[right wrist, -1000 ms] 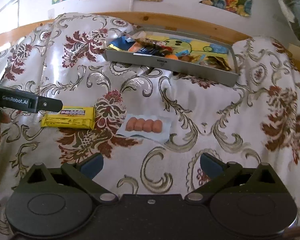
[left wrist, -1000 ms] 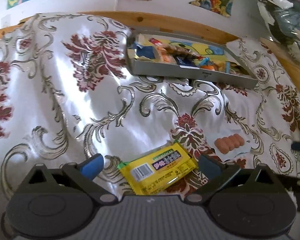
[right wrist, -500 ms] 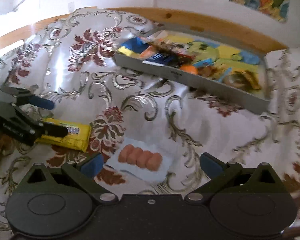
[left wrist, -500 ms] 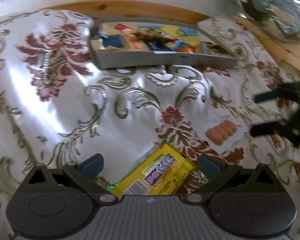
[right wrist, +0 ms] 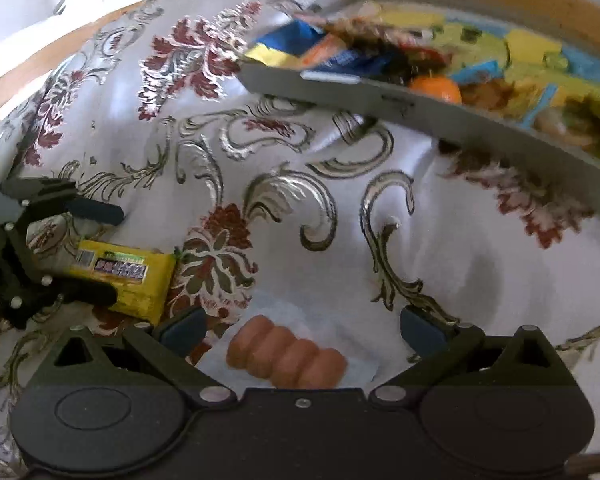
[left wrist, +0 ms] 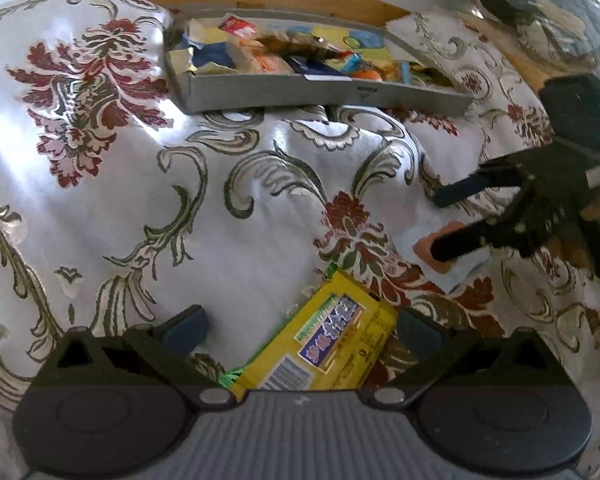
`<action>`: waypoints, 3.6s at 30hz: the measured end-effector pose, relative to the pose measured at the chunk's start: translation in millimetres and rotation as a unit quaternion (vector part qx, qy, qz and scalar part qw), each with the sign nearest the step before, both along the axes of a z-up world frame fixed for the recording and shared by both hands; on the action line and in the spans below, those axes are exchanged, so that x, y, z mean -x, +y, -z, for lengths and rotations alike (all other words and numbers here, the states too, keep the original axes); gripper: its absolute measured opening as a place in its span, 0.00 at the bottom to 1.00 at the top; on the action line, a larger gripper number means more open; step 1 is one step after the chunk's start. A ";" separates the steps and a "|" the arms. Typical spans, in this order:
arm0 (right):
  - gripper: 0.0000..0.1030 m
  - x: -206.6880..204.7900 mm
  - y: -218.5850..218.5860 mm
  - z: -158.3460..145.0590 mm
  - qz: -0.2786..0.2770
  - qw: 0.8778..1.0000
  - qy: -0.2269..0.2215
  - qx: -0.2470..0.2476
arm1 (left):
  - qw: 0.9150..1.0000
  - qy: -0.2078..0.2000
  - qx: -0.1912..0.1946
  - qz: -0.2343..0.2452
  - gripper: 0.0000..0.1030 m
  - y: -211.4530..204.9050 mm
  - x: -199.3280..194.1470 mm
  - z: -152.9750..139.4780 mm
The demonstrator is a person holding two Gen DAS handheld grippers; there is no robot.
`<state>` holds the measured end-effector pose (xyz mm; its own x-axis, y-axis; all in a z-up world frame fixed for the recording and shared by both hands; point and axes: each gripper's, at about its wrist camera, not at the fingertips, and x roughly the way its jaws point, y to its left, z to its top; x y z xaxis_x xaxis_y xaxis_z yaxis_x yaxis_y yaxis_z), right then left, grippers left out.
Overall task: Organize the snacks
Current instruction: 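Lower the left tool onto the yellow bar while the right tool reaches the sausage pack, then close the left tool on the yellow bar while the right tool grasps the sausage pack, then carry the yellow bar and sausage pack over the grey tray with both tools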
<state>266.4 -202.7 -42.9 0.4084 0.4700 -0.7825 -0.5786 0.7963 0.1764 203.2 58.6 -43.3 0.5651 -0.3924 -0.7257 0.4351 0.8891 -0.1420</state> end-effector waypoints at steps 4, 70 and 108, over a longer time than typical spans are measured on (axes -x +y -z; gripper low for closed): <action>0.99 -7.0 -6.4 3.9 0.001 0.999 0.033 -0.036 | 1.000 0.014 -0.001 0.023 1.00 -1.8 1.2 -2.2; 0.58 124.0 24.2 12.7 0.151 0.984 -0.089 0.022 | 0.998 0.056 -0.021 -0.028 0.50 -43.7 45.3 -1.8; 0.55 168.4 -35.1 -49.5 0.175 0.965 -0.196 0.005 | 0.994 -0.010 0.032 -0.104 0.49 -89.5 21.2 -74.6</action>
